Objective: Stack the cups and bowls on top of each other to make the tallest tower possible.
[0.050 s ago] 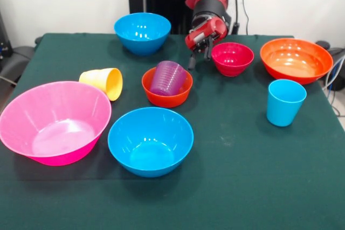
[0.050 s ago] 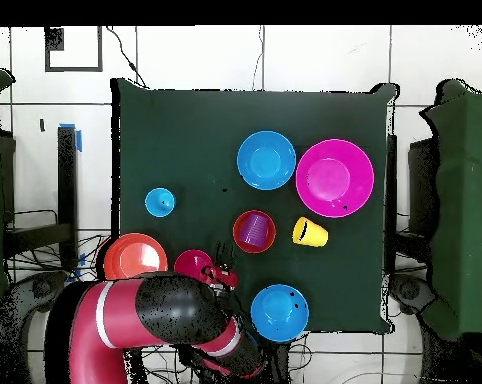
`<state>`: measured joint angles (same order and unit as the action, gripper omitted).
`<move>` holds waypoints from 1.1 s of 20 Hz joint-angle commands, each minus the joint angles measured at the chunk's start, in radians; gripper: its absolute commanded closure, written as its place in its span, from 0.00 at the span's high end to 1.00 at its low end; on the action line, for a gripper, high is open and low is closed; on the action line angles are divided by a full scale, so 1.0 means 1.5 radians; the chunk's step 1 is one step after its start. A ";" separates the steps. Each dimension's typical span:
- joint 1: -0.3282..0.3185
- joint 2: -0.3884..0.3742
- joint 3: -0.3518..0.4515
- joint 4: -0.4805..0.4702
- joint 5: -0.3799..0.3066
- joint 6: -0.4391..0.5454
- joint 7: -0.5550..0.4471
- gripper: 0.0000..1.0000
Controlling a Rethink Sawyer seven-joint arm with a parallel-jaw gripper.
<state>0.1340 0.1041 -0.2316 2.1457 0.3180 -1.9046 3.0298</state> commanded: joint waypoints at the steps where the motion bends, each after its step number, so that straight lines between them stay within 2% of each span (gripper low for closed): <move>1: -0.010 -0.070 0.056 0.005 -0.039 0.151 0.059 1.00; 4: -0.015 -0.100 0.047 0.021 -0.057 0.169 0.053 1.00; 7: -0.024 -0.102 0.037 0.012 -0.075 0.179 0.052 1.00; 14: -0.049 -0.034 0.026 -0.059 -0.085 0.170 0.057 1.00; 22: -0.079 0.004 0.014 -0.108 -0.114 0.168 0.052 1.00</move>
<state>0.0431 0.0300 -0.2678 2.1611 0.1893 -1.8108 3.0298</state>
